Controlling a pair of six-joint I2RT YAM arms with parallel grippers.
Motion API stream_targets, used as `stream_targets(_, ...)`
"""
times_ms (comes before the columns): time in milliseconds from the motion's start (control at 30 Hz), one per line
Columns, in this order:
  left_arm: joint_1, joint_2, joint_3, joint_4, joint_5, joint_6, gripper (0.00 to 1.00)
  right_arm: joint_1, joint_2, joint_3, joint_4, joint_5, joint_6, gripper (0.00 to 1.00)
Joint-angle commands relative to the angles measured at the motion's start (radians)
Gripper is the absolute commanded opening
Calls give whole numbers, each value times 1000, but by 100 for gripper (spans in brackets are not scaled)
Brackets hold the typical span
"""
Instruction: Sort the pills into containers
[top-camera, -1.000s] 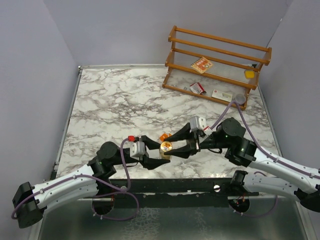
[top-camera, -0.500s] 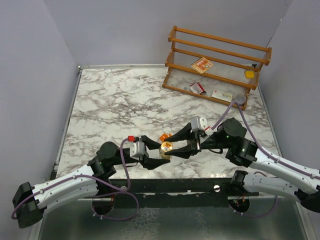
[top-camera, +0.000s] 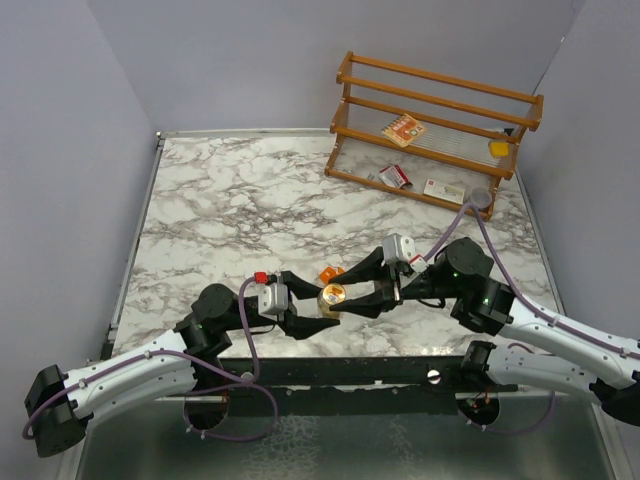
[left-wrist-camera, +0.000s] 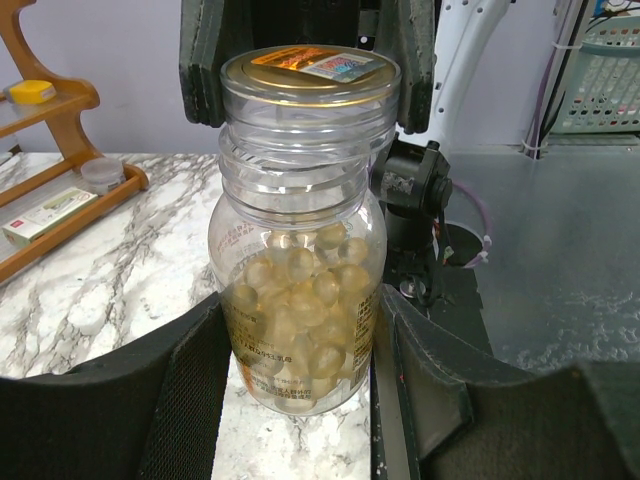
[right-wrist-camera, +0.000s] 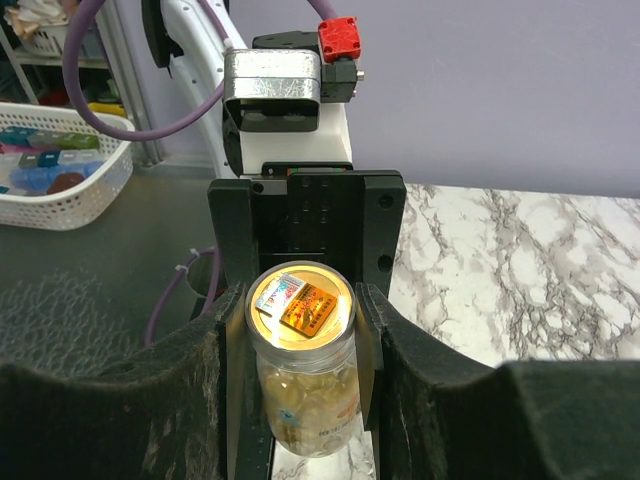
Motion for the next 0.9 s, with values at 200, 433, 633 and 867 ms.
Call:
stream_targets(200, -4, -3, 39, 57, 24, 2, 0, 0, 19, -31, 76, 21, 5, 1)
stream_targets(433, -4, -17, 33, 59, 18, 0, 0, 1, 35, -24, 73, 24, -5, 1)
stream_targets(633, -4, -63, 27, 61, 2, 2, 0, 0, 17, -30, 54, 49, -6, 1)
stream_targets(867, -4, -76, 40, 46, -12, 32, 0, 0, 25, -3, -23, 79, -11, 1)
